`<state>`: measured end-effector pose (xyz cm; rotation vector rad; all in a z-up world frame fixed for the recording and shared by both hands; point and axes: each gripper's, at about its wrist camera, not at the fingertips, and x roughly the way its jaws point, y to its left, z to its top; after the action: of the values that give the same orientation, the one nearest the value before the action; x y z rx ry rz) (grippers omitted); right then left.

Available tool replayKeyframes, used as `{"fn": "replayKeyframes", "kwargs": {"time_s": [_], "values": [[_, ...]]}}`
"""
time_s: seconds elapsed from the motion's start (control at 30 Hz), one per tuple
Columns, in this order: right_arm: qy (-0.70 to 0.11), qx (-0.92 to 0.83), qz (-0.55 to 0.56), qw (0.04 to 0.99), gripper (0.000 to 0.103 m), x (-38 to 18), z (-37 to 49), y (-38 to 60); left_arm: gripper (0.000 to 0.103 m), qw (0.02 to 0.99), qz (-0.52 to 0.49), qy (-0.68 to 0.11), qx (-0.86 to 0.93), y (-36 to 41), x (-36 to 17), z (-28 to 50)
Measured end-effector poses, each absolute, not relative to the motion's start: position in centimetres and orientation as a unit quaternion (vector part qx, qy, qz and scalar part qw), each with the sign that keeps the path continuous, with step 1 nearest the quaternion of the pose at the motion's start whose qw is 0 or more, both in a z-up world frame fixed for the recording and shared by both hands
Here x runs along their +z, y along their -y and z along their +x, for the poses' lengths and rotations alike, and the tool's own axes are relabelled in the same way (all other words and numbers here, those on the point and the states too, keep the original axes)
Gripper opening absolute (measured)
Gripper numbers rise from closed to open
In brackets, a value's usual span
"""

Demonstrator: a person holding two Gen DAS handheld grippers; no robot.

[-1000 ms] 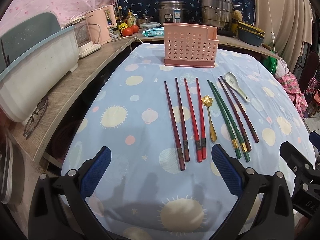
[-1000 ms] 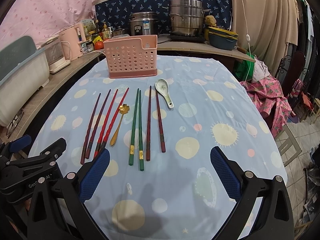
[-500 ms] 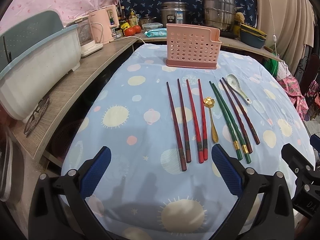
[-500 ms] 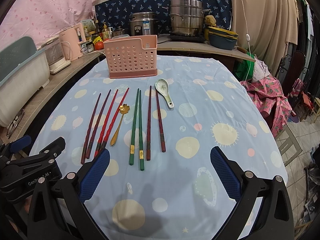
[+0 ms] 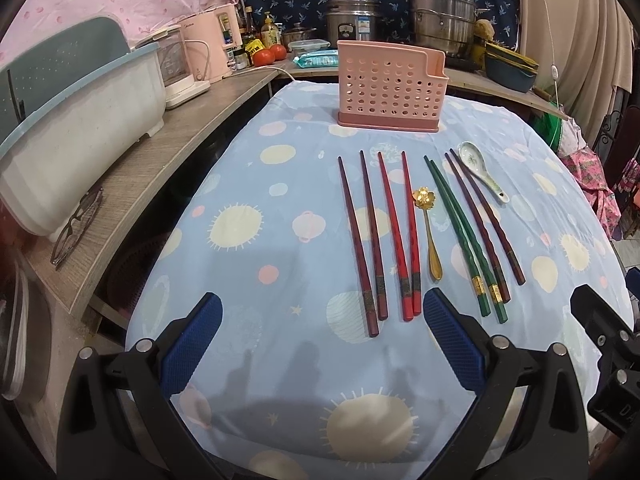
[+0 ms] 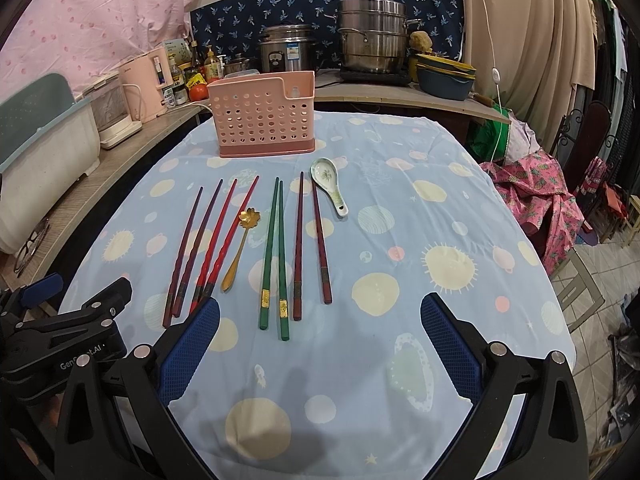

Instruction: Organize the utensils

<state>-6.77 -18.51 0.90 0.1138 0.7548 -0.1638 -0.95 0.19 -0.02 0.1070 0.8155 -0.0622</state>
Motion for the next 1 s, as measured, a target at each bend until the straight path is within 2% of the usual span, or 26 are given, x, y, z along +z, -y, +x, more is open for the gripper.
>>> {"fn": "replayKeyframes", "kwargs": {"time_s": [1.0], "values": [[-0.363, -0.079, 0.051, 0.927, 0.096, 1.40, -6.87, 18.09, 0.096, 0.924, 0.064, -0.376, -0.035, 0.26, 0.80, -1.45]]}}
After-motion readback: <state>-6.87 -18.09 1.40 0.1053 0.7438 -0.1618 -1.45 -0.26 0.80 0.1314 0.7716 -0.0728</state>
